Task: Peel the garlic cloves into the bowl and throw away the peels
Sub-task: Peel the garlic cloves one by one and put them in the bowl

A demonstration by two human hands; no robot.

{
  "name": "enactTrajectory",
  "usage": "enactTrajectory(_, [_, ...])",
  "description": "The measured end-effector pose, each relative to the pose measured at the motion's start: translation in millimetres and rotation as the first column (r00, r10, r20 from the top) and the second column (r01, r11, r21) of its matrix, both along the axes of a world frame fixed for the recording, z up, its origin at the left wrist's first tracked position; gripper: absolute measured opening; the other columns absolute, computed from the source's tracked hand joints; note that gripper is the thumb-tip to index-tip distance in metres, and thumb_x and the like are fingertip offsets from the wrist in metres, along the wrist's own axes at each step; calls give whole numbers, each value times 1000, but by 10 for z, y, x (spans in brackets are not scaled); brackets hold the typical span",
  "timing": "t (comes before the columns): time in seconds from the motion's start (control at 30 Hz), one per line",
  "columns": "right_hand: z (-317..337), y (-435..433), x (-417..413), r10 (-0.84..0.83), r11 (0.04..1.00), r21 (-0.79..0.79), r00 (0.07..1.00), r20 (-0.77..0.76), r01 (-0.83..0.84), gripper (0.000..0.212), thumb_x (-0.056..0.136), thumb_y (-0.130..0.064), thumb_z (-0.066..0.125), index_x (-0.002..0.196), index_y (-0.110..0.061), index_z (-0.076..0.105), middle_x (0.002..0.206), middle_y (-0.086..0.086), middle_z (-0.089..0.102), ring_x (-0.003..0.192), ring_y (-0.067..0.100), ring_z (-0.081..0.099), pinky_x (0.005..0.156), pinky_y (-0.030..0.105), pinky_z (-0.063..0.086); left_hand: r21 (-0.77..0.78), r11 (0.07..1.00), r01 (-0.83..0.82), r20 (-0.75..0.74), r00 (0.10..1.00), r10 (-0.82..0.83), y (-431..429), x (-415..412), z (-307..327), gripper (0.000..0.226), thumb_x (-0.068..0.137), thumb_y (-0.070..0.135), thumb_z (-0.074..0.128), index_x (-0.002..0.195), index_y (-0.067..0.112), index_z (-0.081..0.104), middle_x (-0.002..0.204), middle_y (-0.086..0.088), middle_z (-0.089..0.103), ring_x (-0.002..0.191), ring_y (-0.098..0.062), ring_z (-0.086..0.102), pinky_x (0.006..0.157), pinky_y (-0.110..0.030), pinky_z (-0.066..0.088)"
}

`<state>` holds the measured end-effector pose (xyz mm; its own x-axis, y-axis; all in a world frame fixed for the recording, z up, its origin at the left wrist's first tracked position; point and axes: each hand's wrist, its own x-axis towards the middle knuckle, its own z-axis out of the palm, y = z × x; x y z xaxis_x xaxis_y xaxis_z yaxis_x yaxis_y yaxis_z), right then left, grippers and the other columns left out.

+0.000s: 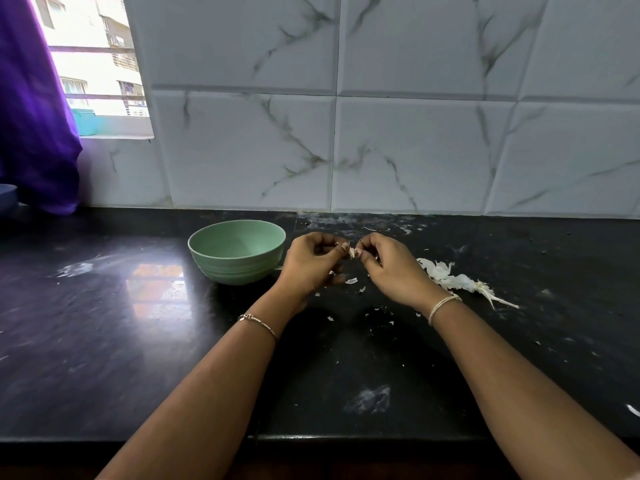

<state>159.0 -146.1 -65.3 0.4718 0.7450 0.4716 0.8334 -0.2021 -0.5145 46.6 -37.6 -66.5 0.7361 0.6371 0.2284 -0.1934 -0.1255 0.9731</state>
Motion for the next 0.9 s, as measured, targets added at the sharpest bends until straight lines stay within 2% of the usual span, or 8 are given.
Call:
enactTrajectory(0.1, [-9, 19, -38, -3, 1000, -4, 1000, 22, 3, 3, 98, -23, 51, 97, -24, 53, 91, -7, 56, 75, 7, 50, 69, 27, 37, -29, 999, 27, 9, 1000, -27, -7, -11, 12, 9, 94, 8, 61, 101, 4, 64, 82, -6, 64, 59, -11, 58, 49, -22, 53])
enactTrajectory(0.23, [7, 9, -84, 5, 1000, -17, 999, 50, -4, 3, 98, -23, 51, 98, -23, 53, 93, -7, 53, 71, 2, 46, 62, 24, 34, -87, 995, 45, 9, 999, -44, -13, -27, 34, 15, 94, 7, 61, 108, 1, 63, 80, -6, 64, 59, -12, 59, 50, -23, 54])
enactTrajectory(0.37, [32, -17, -79, -83, 996, -19, 990, 116, 85, 9, 98, -24, 50, 103, -19, 56, 97, -8, 52, 82, 11, 51, 71, 31, 41, -150, 988, 40, 8, 999, -40, -12, -35, 57, 11, 94, 4, 59, 102, 3, 65, 87, -14, 62, 59, -12, 55, 50, -21, 52])
enactTrajectory(0.6, [25, -54, 45, -163, 987, 21, 979, 126, 161, 13, 92, -18, 63, 99, -20, 73, 95, -6, 53, 88, 10, 50, 76, 25, 39, -246, 956, 162, -12, 985, -170, 14, -56, 55, 20, 94, 3, 56, 112, 4, 65, 83, -5, 62, 60, -10, 57, 56, -26, 55])
enactTrajectory(0.67, [28, -70, 54, -180, 983, 2, 974, 140, 181, 7, 88, -21, 69, 92, -22, 75, 95, -8, 53, 90, 10, 50, 77, 25, 40, -274, 944, 183, -13, 981, -194, 22, -64, 58, 22, 94, 3, 55, 114, 5, 65, 83, -4, 63, 60, -10, 57, 58, -27, 56])
enactTrajectory(0.7, [37, -78, 49, -190, 981, -9, 971, 147, 193, 1, 84, -23, 74, 84, -23, 74, 94, -9, 53, 90, 10, 51, 75, 25, 41, -289, 938, 193, -13, 979, -206, 23, -69, 64, 23, 95, 3, 54, 114, 6, 65, 84, -4, 62, 60, -10, 56, 58, -27, 57])
enactTrajectory(0.8, [47, -96, 46, -229, 972, -25, 962, 147, 235, 25, 71, -24, 85, 66, -23, 60, 84, -8, 52, 80, 12, 51, 68, 26, 39, -320, 920, 228, -13, 970, -245, 25, -92, 89, 27, 97, 3, 49, 118, 10, 64, 87, -4, 58, 63, -11, 54, 58, -28, 57])
enactTrajectory(0.9, [48, -90, 60, -154, 987, 49, 987, 46, 152, 25, 76, -15, 80, 76, -21, 56, 78, -8, 58, 72, 13, 57, 65, 27, 45, -259, 931, 256, -24, 962, -272, 21, -91, 76, 32, 100, 4, 46, 127, 14, 60, 88, -3, 53, 66, -11, 52, 60, -27, 57])
